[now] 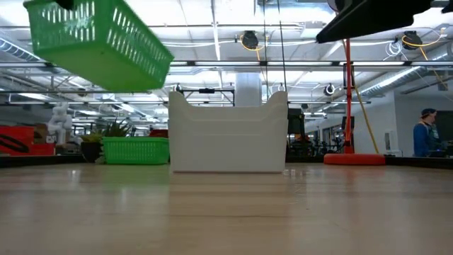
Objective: Stack baskets by color
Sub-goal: Stack the bottom green bin on top of the top green bins
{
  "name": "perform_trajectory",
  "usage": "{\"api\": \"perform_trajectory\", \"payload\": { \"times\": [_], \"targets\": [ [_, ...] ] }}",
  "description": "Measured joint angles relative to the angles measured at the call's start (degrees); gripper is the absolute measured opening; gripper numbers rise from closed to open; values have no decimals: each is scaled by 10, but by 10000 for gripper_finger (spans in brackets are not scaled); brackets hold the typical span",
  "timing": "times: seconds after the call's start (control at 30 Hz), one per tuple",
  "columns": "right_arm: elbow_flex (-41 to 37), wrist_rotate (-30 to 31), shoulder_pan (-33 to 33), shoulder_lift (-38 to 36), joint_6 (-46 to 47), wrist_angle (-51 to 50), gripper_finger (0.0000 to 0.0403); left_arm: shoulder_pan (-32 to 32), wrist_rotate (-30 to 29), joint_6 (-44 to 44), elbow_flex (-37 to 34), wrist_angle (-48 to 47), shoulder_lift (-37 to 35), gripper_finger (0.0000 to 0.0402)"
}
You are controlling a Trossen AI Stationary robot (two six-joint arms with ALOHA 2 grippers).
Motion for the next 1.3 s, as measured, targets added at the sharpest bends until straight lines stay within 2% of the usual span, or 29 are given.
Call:
{"api": "perform_trajectory", "payload": {
  "times": [0.13, 0.33, 0.57, 0.67, 0.83, 1.03, 1.17, 1.3],
  "targets": [
    [0, 0, -9, 0, -22, -1, 77, 20, -19, -36, 0, -63, -23, 7],
    [0, 0, -25, 0, -63, -2, 77, 73, -69, -43, 0, -122, -44, 17],
    [0, 0, -47, 0, -94, -3, 77, 177, -101, -4, 0, -140, -51, 12],
    [0, 0, -56, 0, -103, -3, 77, 227, -104, 16, 0, -142, -51, 21],
    [0, 0, -68, 0, -109, -3, 77, 302, -104, 27, 0, -142, -51, 7],
    [0, 0, -83, 0, -111, -3, 77, 390, -104, -44, 0, -138, -51, 20],
    [0, 0, -94, 0, -111, -3, 77, 444, -95, -88, 0, -85, -46, 8],
    [0, -1, -99, 0, -109, -3, 77, 483, -94, -146, 0, -48, -47, 15]
  ]
}}
